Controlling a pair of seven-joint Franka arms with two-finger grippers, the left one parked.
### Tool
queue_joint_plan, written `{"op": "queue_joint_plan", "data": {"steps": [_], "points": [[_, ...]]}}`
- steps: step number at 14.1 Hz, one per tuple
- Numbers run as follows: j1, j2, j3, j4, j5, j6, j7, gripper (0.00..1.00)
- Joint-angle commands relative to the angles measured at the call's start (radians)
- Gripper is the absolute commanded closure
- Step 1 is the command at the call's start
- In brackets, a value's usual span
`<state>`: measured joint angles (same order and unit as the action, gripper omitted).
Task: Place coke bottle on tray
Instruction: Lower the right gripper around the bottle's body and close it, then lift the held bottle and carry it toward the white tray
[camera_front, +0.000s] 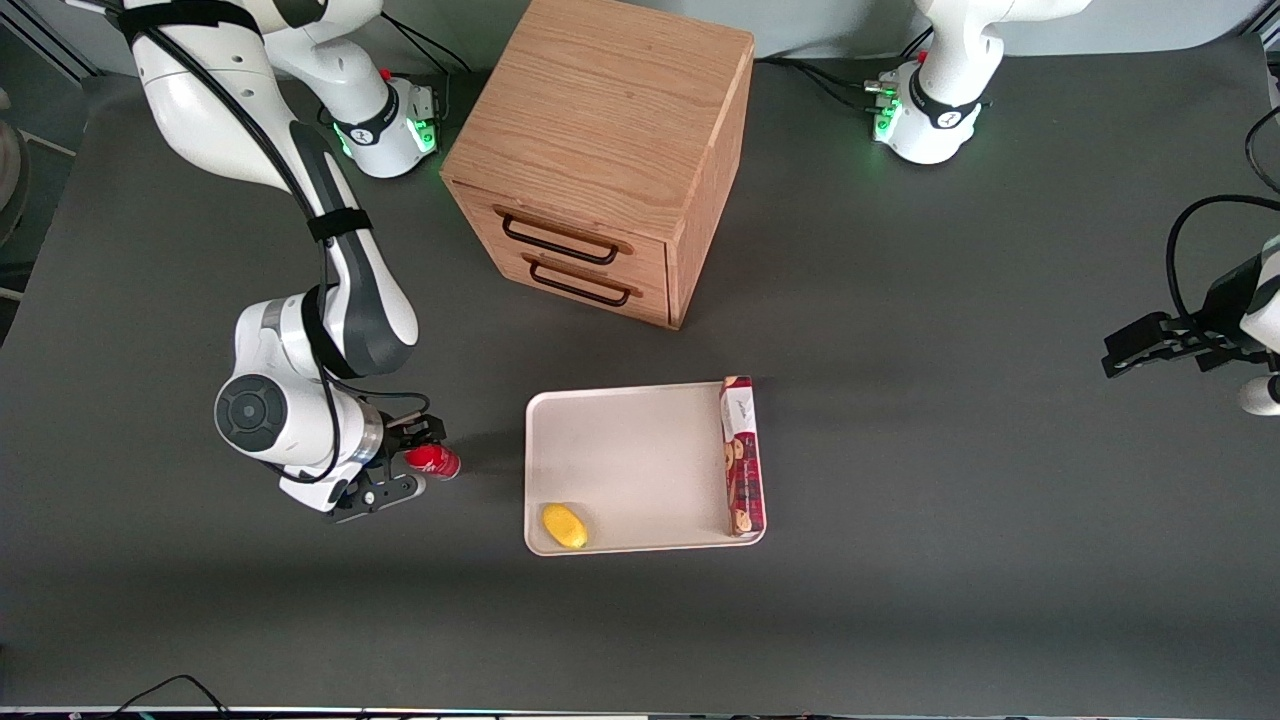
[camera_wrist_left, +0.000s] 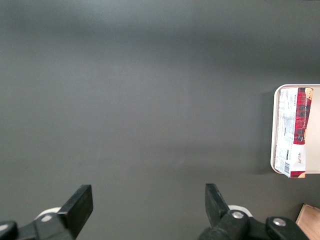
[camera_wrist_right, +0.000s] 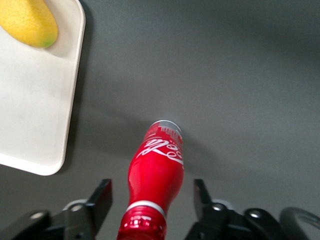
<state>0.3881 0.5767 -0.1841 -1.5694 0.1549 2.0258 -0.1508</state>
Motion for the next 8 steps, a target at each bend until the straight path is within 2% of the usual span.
{"op": "queue_joint_plan", "data": {"steps": [1,2,8], "points": [[0.012,0.002,-0.008,0.011,0.008,0.001,0.007,0.91],[0.012,0.000,-0.008,0.009,0.000,0.001,0.005,1.00],[0.012,-0.041,-0.006,0.019,-0.006,-0.021,0.008,1.00]]}}
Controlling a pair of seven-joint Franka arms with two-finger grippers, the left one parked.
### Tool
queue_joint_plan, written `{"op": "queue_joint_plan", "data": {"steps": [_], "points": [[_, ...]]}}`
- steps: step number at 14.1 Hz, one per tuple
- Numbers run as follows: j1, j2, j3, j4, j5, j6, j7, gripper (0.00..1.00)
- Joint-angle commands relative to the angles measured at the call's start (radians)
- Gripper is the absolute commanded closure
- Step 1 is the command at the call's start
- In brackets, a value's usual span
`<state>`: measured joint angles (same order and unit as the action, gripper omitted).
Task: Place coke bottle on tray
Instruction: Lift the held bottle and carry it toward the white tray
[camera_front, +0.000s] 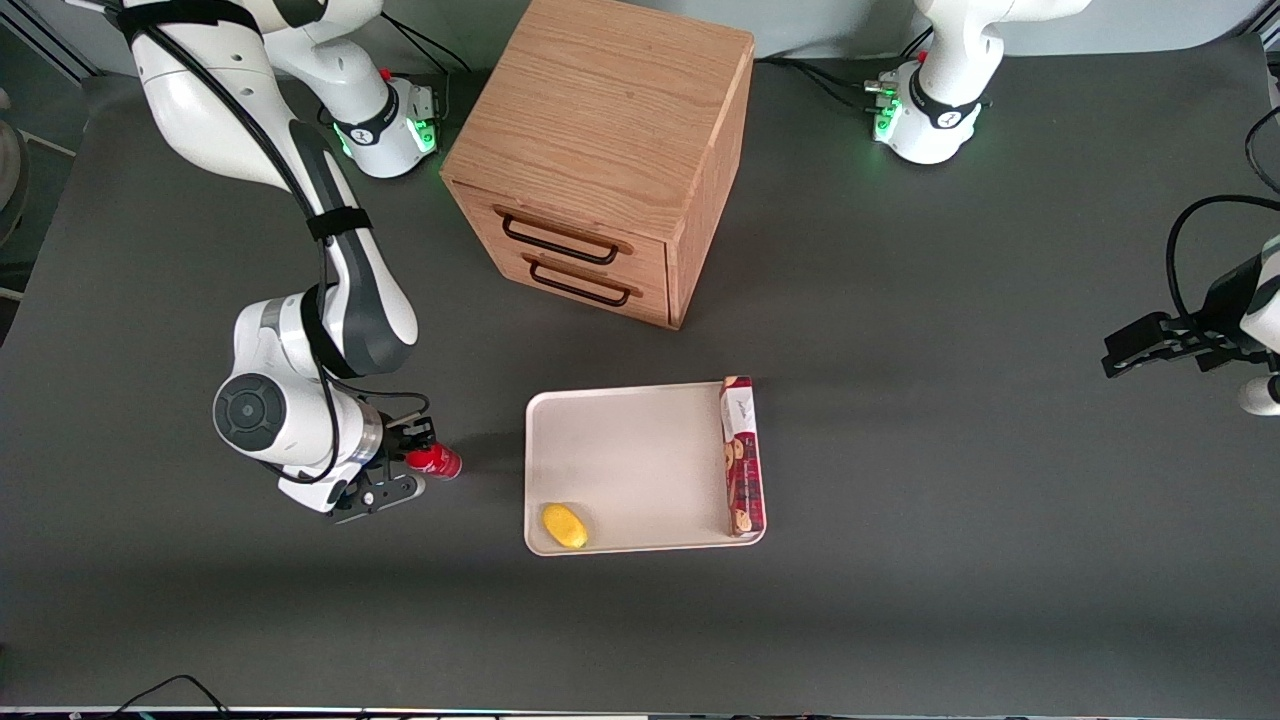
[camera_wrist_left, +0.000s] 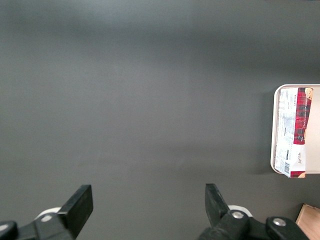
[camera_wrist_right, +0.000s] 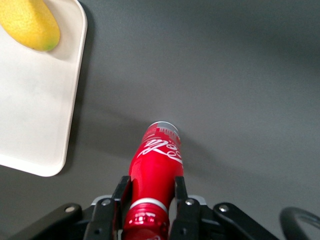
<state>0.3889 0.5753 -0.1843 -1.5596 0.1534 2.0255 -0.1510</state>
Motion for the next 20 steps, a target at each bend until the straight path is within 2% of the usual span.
{"op": "queue_joint_plan", "data": {"steps": [1,3,6,8,11,14,18,20], "points": [[0.011,-0.066,-0.006,0.025,-0.008,-0.055,0.010,1.00],[0.011,-0.081,-0.004,0.128,-0.055,-0.182,0.008,1.00],[0.011,-0.084,-0.006,0.272,-0.064,-0.347,0.007,1.00],[0.011,-0.083,-0.006,0.320,-0.063,-0.402,0.007,1.00],[0.021,-0.084,0.000,0.320,-0.052,-0.403,0.030,1.00],[0.125,-0.071,-0.007,0.322,-0.049,-0.395,0.157,1.00],[0.270,-0.023,-0.089,0.314,0.021,-0.332,0.235,1.00],[0.278,0.018,-0.090,0.314,0.057,-0.289,0.263,1.00]]}}
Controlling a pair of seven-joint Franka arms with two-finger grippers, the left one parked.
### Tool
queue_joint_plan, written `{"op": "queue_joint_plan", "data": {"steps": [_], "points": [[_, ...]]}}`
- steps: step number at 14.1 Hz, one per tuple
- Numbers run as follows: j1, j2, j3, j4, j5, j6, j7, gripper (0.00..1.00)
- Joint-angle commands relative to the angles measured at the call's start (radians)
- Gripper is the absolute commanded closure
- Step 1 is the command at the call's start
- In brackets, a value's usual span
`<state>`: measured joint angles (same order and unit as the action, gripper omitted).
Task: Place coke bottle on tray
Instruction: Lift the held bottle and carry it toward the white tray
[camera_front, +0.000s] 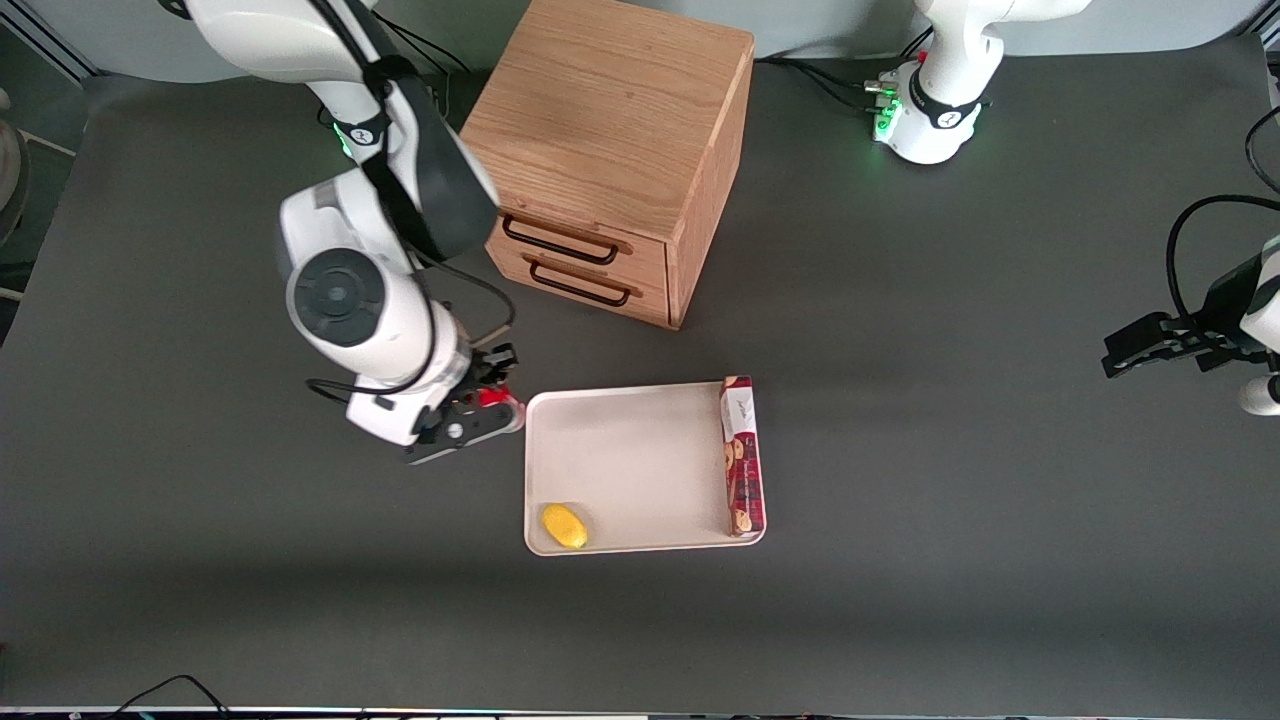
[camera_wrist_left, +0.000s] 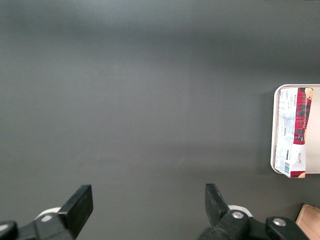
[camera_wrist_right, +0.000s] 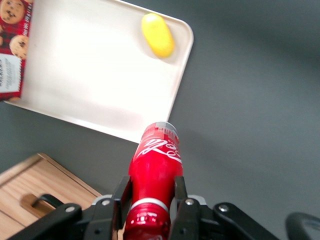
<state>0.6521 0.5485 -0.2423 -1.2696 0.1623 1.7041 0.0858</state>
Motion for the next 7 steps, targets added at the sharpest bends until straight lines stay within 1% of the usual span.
{"op": "queue_joint_plan", "data": {"steps": [1,4,7], "points": [[0.015,0.059,-0.031,0.024,0.051,0.060,0.026,1.00],[0.017,0.120,-0.031,0.026,0.051,0.123,0.026,1.00],[0.017,0.160,-0.026,0.026,0.051,0.150,0.028,1.00]]}}
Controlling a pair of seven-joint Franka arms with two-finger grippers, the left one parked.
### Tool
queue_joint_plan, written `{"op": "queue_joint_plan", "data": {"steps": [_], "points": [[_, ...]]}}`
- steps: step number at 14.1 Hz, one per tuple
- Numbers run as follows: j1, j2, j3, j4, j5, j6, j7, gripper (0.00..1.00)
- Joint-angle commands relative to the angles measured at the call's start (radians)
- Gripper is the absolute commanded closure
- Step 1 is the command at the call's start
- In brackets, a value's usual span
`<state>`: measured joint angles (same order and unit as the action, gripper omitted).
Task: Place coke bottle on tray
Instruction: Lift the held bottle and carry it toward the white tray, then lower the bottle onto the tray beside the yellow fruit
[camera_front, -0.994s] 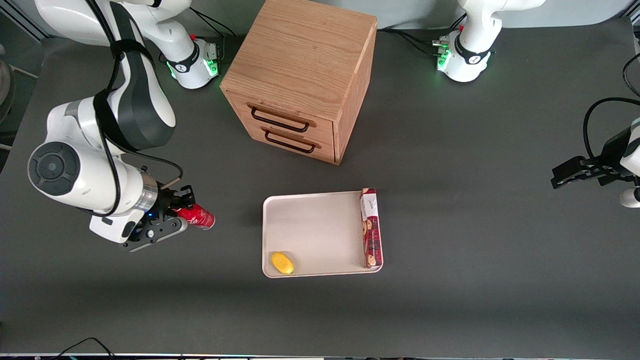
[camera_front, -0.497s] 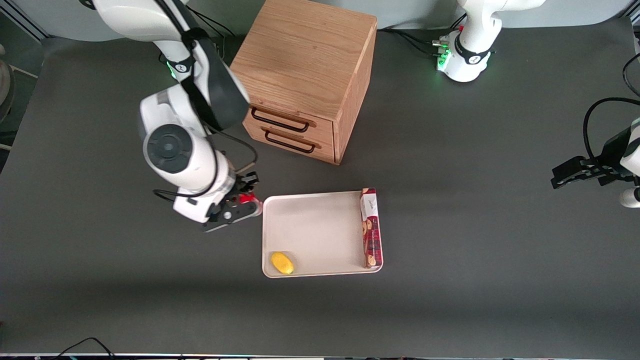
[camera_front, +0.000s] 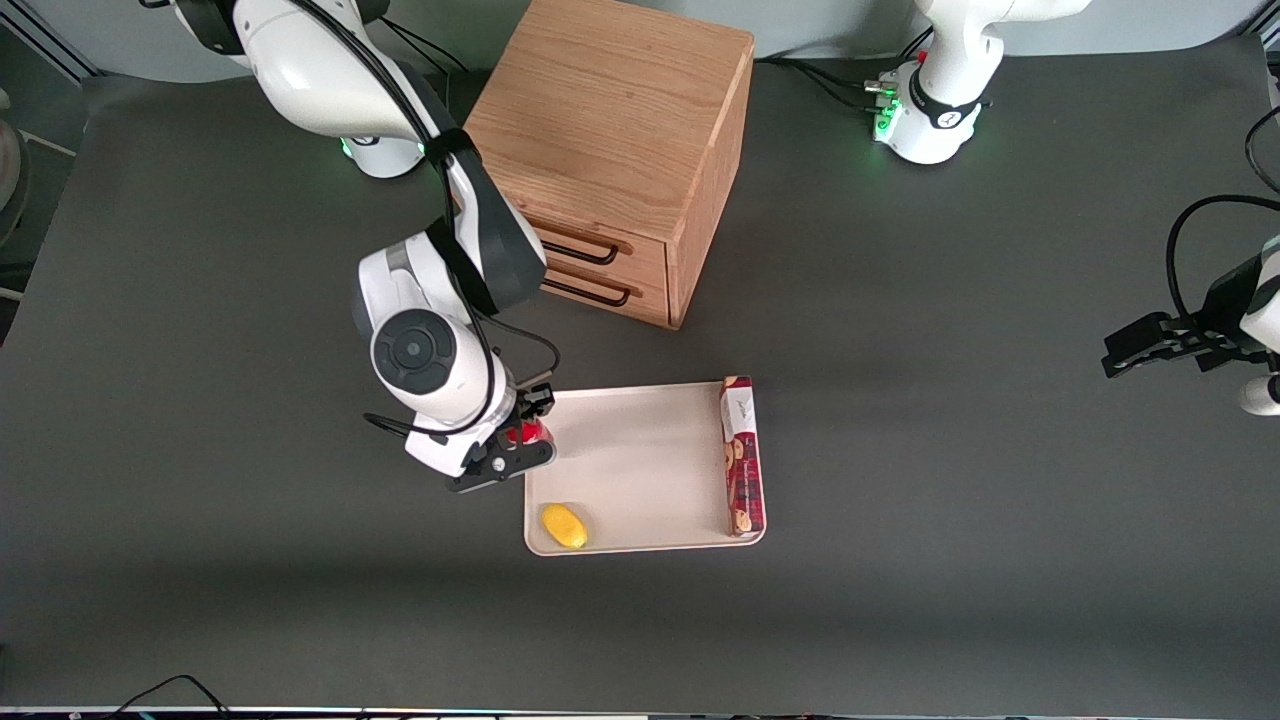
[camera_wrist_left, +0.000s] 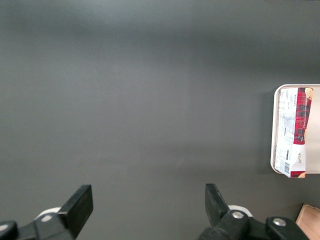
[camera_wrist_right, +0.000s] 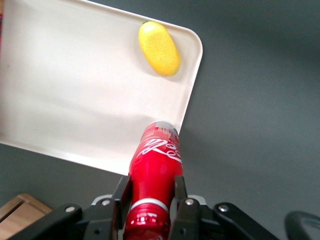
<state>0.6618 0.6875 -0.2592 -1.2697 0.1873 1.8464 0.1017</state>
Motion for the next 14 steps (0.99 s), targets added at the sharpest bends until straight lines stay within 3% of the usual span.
{"op": "queue_joint_plan", "data": {"steps": [1,14], "points": [[0.007,0.027,-0.008,0.024,0.026,0.023,0.012,1.00],[0.018,0.083,-0.006,0.024,0.037,0.091,0.069,0.99]]}}
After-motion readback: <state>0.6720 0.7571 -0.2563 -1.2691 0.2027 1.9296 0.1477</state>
